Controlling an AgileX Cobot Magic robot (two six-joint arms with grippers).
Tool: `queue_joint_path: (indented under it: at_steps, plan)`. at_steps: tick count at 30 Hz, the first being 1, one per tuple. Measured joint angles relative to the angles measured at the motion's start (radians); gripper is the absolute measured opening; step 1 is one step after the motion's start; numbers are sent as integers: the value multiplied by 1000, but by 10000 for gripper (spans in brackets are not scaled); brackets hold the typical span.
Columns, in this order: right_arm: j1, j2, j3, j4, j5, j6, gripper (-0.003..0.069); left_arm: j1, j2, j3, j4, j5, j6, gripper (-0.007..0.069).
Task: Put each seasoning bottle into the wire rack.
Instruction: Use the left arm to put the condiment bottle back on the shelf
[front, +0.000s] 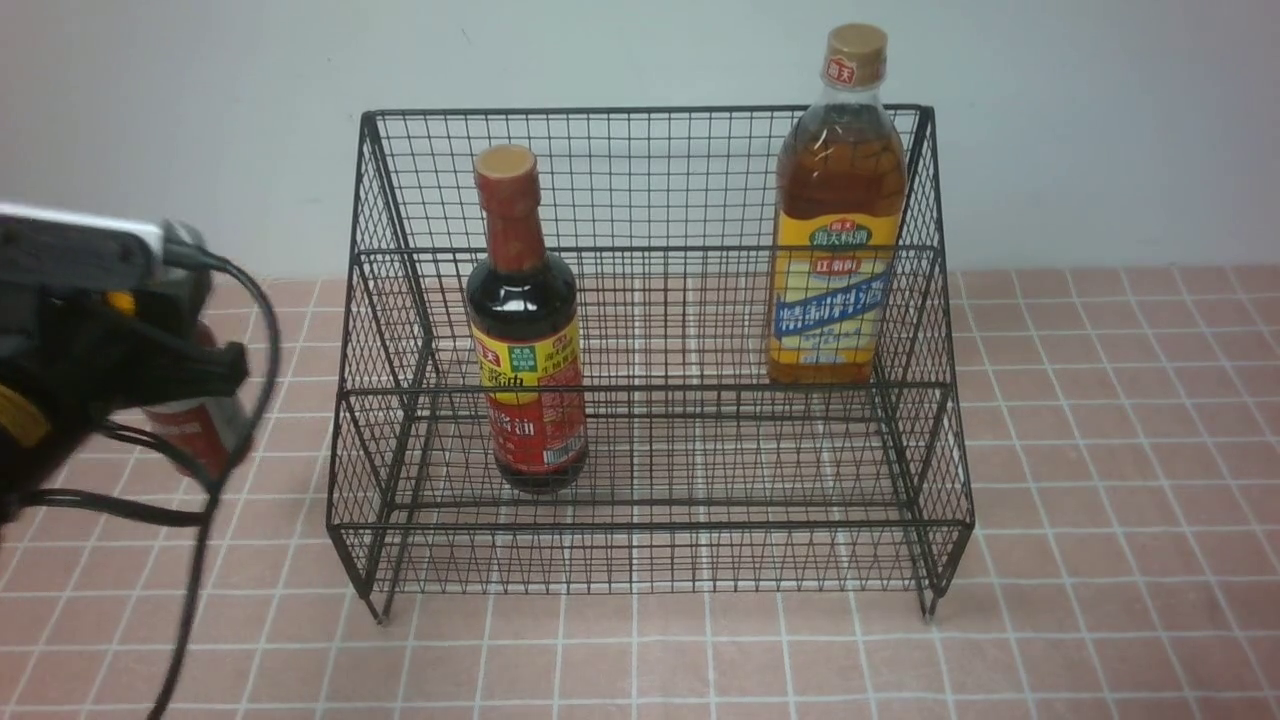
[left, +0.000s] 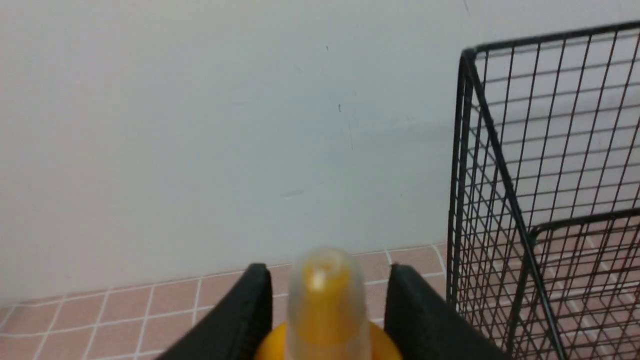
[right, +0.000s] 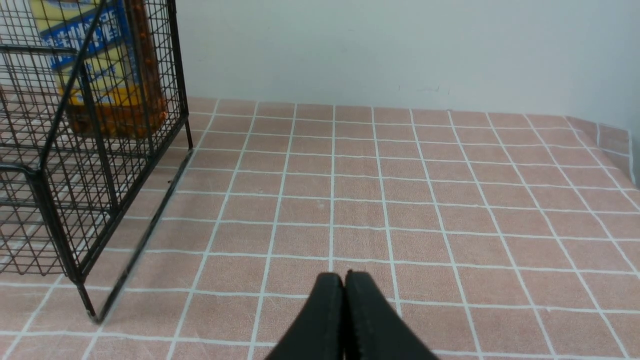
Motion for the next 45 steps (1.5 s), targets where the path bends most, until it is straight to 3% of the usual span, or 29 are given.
queue_joint_path:
  at_steps: [10, 18, 21, 26, 45]
  plan:
    - [0, 0, 0, 0, 0, 0, -13, -34, -363, 4, 0, 289, -240, 266]
    - [0, 0, 0, 0, 0, 0, -13, -154, -395, 5, -4, 388, -275, 266]
    - [0, 0, 0, 0, 0, 0, -13, -239, -385, 5, -7, 362, -275, 266]
    - [0, 0, 0, 0, 0, 0, -13, -299, -327, 5, -22, 300, -275, 266]
    - [0, 0, 0, 0, 0, 0, -13, -316, -37, 5, -22, -15, -275, 266]
